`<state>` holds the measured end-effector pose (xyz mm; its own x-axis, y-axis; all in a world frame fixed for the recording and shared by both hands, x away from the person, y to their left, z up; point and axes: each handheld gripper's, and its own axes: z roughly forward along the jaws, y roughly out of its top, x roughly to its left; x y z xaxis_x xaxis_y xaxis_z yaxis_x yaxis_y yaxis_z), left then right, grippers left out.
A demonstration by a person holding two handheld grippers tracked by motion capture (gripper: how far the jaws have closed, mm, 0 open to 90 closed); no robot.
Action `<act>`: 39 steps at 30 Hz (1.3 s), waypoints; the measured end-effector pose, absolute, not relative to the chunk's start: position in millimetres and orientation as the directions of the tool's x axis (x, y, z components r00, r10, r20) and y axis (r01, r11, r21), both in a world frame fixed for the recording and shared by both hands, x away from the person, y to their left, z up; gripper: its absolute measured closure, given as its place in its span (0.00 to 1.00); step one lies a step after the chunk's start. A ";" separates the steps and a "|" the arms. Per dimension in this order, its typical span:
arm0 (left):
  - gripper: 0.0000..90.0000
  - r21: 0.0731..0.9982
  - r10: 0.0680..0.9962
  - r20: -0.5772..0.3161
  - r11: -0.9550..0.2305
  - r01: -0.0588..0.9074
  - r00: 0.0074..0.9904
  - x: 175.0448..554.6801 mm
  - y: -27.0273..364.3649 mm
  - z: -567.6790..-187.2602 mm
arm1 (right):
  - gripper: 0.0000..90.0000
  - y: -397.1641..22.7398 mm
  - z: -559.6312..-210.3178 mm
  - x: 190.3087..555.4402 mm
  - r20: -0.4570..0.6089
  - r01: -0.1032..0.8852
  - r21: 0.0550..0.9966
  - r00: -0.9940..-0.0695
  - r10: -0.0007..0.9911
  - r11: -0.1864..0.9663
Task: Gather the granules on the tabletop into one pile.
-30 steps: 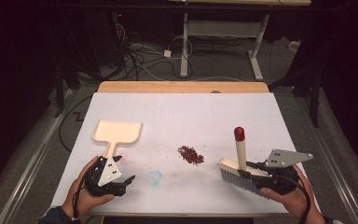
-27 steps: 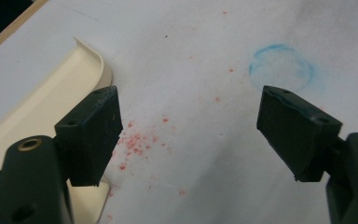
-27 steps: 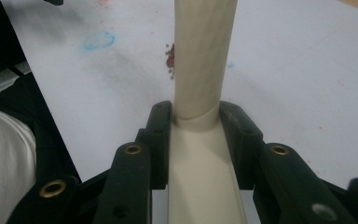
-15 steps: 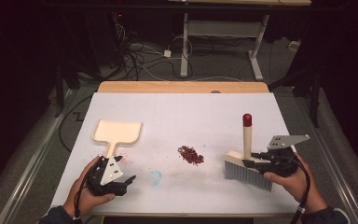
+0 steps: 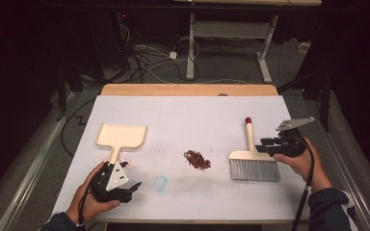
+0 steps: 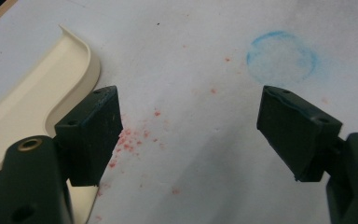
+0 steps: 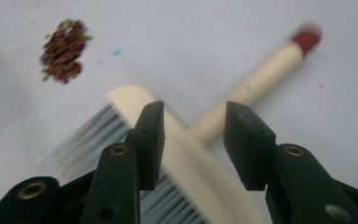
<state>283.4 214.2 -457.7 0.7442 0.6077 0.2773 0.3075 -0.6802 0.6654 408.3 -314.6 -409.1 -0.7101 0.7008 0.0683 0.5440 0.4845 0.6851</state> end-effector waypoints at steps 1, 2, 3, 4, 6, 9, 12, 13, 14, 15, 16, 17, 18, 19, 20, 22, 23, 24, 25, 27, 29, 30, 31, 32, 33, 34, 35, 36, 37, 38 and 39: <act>0.23 0.665 0.607 0.277 -0.681 0.308 0.745 283.5 214.1 -457.9 | 0.69 -314.7 -411.5 413.2 0.052 0.566 0.677 -0.675 0.736 0.471; 0.23 0.665 0.608 0.274 -0.680 0.310 0.745 283.5 213.9 -458.2 | 0.69 -313.8 -413.5 415.7 0.035 0.579 0.668 -0.652 0.758 0.467; 0.23 0.664 0.606 0.276 -0.682 0.308 0.746 283.8 213.8 -458.3 | 0.71 -312.2 -416.4 418.6 0.009 0.591 0.658 -0.625 0.780 0.466; 0.23 0.663 0.605 0.275 -0.682 0.308 0.747 284.2 213.6 -458.6 | 0.73 -310.2 -419.6 420.9 -0.014 0.595 0.654 -0.609 0.793 0.468; 0.23 0.662 0.603 0.275 -0.684 0.308 0.749 284.5 213.2 -458.9 | 0.75 -306.2 -426.6 425.3 -0.052 0.607 0.641 -0.576 0.816 0.470; 0.23 0.660 0.600 0.276 -0.686 0.306 0.751 284.6 212.4 -459.0 | 0.74 -299.2 -439.1 433.8 -0.078 0.636 0.613 -0.541 0.837 0.469; 0.23 0.666 0.604 0.269 -0.679 0.308 0.750 284.9 211.7 -458.5 | 0.73 -291.9 -446.7 439.1 -0.100 0.644 0.598 -0.530 0.842 0.477; 0.23 0.668 0.605 0.265 -0.677 0.310 0.751 284.5 211.3 -458.8 | 0.72 -290.8 -447.5 439.9 -0.110 0.645 0.599 -0.521 0.846 0.475; 0.23 0.664 0.601 0.271 -0.682 0.306 0.752 284.4 211.0 -459.2 | 0.72 -289.5 -448.6 441.3 -0.122 0.645 0.597 -0.515 0.848 0.477; 0.23 0.660 0.598 0.274 -0.686 0.306 0.753 284.2 210.6 -459.6 | 0.71 -288.7 -449.4 442.1 -0.126 0.646 0.597 -0.510 0.851 0.476; 0.23 0.659 0.598 0.275 -0.687 0.305 0.753 284.0 210.5 -459.6 | 0.71 -288.2 -450.3 442.9 -0.132 0.647 0.597 -0.505 0.853 0.475; 0.23 0.659 0.597 0.276 -0.688 0.303 0.754 283.7 210.5 -459.3 | 0.71 -287.6 -451.0 443.4 -0.137 0.649 0.594 -0.500 0.855 0.475; 0.23 0.660 0.597 0.277 -0.688 0.302 0.753 283.4 210.7 -458.8 | 0.71 -287.1 -452.0 444.1 -0.143 0.651 0.591 -0.497 0.856 0.477; 0.23 0.664 0.599 0.276 -0.684 0.302 0.752 283.4 210.9 -458.5 | 0.70 -287.1 -452.2 444.3 -0.151 0.652 0.589 -0.492 0.857 0.478; 0.23 0.666 0.601 0.275 -0.682 0.302 0.750 283.4 211.3 -458.2 | 0.69 -287.4 -452.1 444.1 -0.153 0.654 0.590 -0.486 0.861 0.474; 0.23 0.667 0.605 0.274 -0.679 0.305 0.748 284.2 211.9 -458.4 | 0.67 -288.4 -450.4 442.7 -0.138 0.649 0.606 -0.483 0.865 0.459; 0.23 0.666 0.605 0.275 -0.680 0.305 0.747 284.5 212.2 -458.4 | 0.67 -289.1 -447.8 440.8 -0.145 0.640 0.621 -0.473 0.869 0.452; 0.23 0.666 0.606 0.277 -0.680 0.305 0.746 284.5 212.3 -458.3 | 0.66 -289.8 -445.2 438.9 -0.143 0.631 0.636 -0.470 0.871 0.445; 0.23 0.668 0.606 0.277 -0.680 0.304 0.746 284.3 212.4 -458.1 | 0.64 -290.4 -442.3 436.4 -0.130 0.618 0.653 -0.478 0.869 0.438; 0.23 0.671 0.607 0.279 -0.678 0.302 0.744 283.8 212.7 -457.4 | 0.62 -290.9 -436.5 431.3 -0.126 0.587 0.688 -0.482 0.867 0.426; 0.23 0.672 0.608 0.283 -0.678 0.300 0.741 283.5 213.2 -456.9 | 0.59 -290.4 -430.6 425.8 -0.122 0.550 0.720 -0.501 0.857 0.424; 0.23 0.672 0.609 0.284 -0.678 0.300 0.740 283.4 213.5 -456.7 | 0.59 -290.0 -427.5 422.7 -0.123 0.530 0.738 -0.502 0.856 0.417; 0.23 0.672 0.610 0.285 -0.677 0.300 0.739 283.4 213.9 -456.3 | 0.57 -289.6 -424.6 419.9 -0.124 0.513 0.753 -0.504 0.855 0.412; 0.23 0.674 0.613 0.286 -0.675 0.300 0.737 283.3 214.3 -456.0 | 0.55 -289.0 -421.7 417.0 -0.124 0.497 0.766 -0.509 0.852 0.408; 0.23 0.677 0.615 0.286 -0.673 0.299 0.735 283.1 214.6 -455.5 | 0.54 -288.6 -418.7 413.8 -0.126 0.478 0.779 -0.512 0.849 0.405; 0.23 0.678 0.616 0.286 -0.671 0.299 0.734 283.0 215.0 -455.2 | 0.53 -288.1 -415.7 410.5 -0.125 0.459 0.794 -0.517 0.847 0.398; 0.23 0.679 0.617 0.286 -0.670 0.299 0.733 283.1 215.4 -455.0 | 0.52 -287.6 -412.6 406.9 -0.121 0.441 0.808 -0.524 0.843 0.390; 0.23 0.680 0.618 0.286 -0.670 0.299 0.733 283.2 215.9 -454.8 | 0.50 -287.0 -410.4 404.2 -0.120 0.426 0.819 -0.529 0.840 0.385; 0.23 0.680 0.619 0.287 -0.670 0.300 0.731 283.2 216.1 -454.9 | 0.48 -285.9 -406.6 399.9 -0.122 0.403 0.833 -0.535 0.836 0.379; 0.23 0.679 0.619 0.288 -0.670 0.300 0.730 283.2 216.3 -454.9 | 0.47 -285.0 -403.8 396.7 -0.129 0.386 0.841 -0.535 0.835 0.378; 0.23 0.680 0.620 0.288 -0.669 0.300 0.730 283.0 216.4 -454.6 | 0.44 -283.8 -401.8 394.1 -0.130 0.379 0.848 -0.529 0.839 0.370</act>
